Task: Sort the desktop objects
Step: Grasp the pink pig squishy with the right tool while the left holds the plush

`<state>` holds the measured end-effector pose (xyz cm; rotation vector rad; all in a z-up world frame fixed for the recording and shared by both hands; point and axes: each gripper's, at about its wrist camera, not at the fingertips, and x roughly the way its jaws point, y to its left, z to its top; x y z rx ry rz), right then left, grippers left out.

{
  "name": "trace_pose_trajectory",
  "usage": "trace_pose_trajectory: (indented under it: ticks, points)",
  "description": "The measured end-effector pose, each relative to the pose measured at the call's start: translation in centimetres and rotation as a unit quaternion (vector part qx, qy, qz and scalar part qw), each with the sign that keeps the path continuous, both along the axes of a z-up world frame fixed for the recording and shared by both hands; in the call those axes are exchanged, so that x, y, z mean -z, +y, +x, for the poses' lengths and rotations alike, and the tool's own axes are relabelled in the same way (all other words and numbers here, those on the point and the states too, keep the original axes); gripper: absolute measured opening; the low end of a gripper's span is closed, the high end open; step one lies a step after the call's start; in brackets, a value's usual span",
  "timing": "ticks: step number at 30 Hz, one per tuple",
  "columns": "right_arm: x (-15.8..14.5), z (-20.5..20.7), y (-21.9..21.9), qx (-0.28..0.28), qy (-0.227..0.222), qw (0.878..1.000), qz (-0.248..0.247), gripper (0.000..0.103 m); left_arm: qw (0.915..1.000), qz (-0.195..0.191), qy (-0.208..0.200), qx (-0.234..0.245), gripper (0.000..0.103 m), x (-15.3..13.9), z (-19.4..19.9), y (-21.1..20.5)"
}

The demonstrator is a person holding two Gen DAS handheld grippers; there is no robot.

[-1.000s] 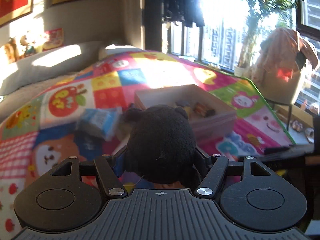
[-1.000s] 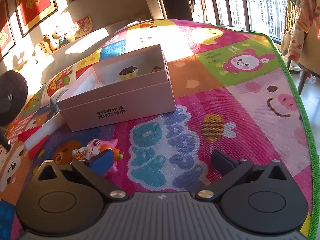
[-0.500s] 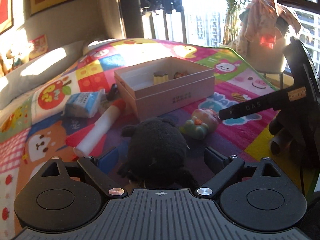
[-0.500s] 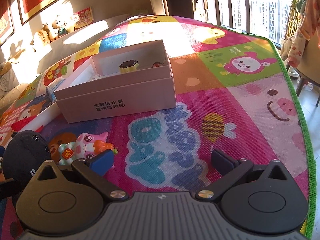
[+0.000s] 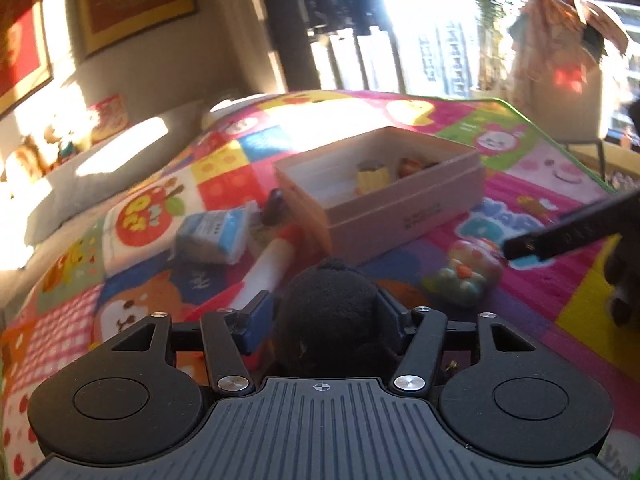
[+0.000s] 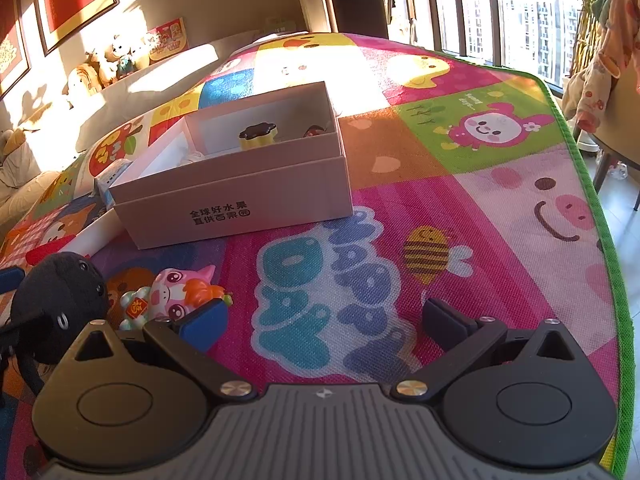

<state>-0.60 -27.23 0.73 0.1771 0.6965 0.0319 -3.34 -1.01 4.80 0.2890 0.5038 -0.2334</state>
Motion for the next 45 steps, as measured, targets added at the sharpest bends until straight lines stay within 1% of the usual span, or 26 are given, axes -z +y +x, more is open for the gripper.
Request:
trace_pose_trajectory:
  ticks: [1, 3, 5, 7, 8, 11, 15, 19, 21, 23, 25, 28, 31, 34, 36, 39, 41, 43, 45]
  points:
    - [0.0, 0.0, 0.0, 0.0, 0.0, 1.0, 0.0, 0.103, 0.9998, -0.008, -0.001, -0.019, 0.071, -0.2, 0.6, 0.9]
    - [0.0, 0.0, 0.0, 0.0, 0.0, 1.0, 0.0, 0.103, 0.9983, -0.021, -0.009, -0.053, 0.075, -0.7, 1.3, 2.5]
    - [0.0, 0.0, 0.0, 0.0, 0.0, 1.0, -0.001, 0.103, 0.9961, -0.02, -0.016, -0.084, 0.075, -1.0, 2.1, 3.8]
    - [0.0, 0.0, 0.0, 0.0, 0.0, 1.0, -0.001, 0.103, 0.9935, -0.022, -0.016, -0.111, 0.083, -1.1, 2.7, 5.1]
    - [0.0, 0.0, 0.0, 0.0, 0.001, 1.0, -0.002, 0.103, 0.9922, -0.026, -0.013, -0.122, 0.084, -1.1, 2.9, 5.7]
    - [0.0, 0.0, 0.0, -0.001, 0.002, 1.0, -0.003, 0.103, 0.9899, -0.028, -0.005, -0.139, 0.084, -0.8, 3.1, 7.0]
    - [0.0, 0.1, 0.2, -0.005, 0.006, 1.0, -0.009, 0.103, 0.9859, -0.036, -0.001, -0.163, 0.091, -0.7, 2.9, 8.3]
    - [-0.1, 0.6, 1.1, -0.025, 0.026, 0.998, -0.048, 0.103, 0.9799, -0.057, 0.004, -0.191, 0.095, -1.1, 2.5, 9.9]
    - [-0.5, 0.6, 1.3, -0.041, 0.035, 0.997, -0.052, 0.103, 0.9781, -0.064, 0.004, -0.198, 0.096, -1.3, 1.9, 10.5]
    - [-1.4, -0.1, 1.3, -0.057, 0.012, 0.998, -0.024, 0.103, 0.9786, -0.073, 0.005, -0.192, 0.096, -1.6, 1.1, 10.6]
    - [-2.3, -0.8, 2.0, -0.089, -0.007, 0.996, -0.012, 0.103, 0.9812, -0.085, 0.007, -0.173, 0.097, -1.8, 0.6, 10.4]
    - [-2.9, -1.1, 3.9, -0.124, -0.025, 0.992, -0.024, 0.103, 0.9875, -0.097, 0.011, -0.124, 0.097, -2.0, -0.1, 8.8]
    - [-2.6, -0.7, 5.4, -0.131, -0.027, 0.99, -0.052, 0.103, 0.9936, -0.082, 0.01, -0.077, 0.097, -1.6, -0.4, 6.4]
    - [-2.4, -0.7, 5.7, -0.123, -0.023, 0.99, -0.061, 0.103, 0.9971, -0.056, 0.017, -0.05, 0.098, -0.6, -0.2, 4.1]
    - [-2.3, -1.0, 5.2, -0.117, -0.021, 0.991, -0.059, 0.103, 0.9981, -0.04, 0.021, -0.041, 0.097, 0.2, 0.2, 2.9]
    - [-2.2, -1.4, 4.4, -0.101, -0.015, 0.993, -0.054, 0.103, 0.9981, -0.025, 0.024, -0.051, 0.097, 1.3, 1.5, 1.9]
    - [-2.0, -1.8, 3.8, -0.091, -0.01, 0.994, -0.053, 0.103, 0.9976, -0.023, 0.03, -0.059, 0.092, 1.8, 2.2, 1.8]
    - [-1.9, -2.2, 3.5, -0.084, -0.008, 0.995, -0.054, 0.103, 0.9972, -0.021, 0.036, -0.061, 0.079, 2.1, 2.8, 1.7]
    - [-1.9, -2.6, 3.2, -0.082, -0.008, 0.995, -0.053, 0.103, 0.9972, -0.023, 0.039, -0.06, 0.075, 2.3, 3.0, 1.7]
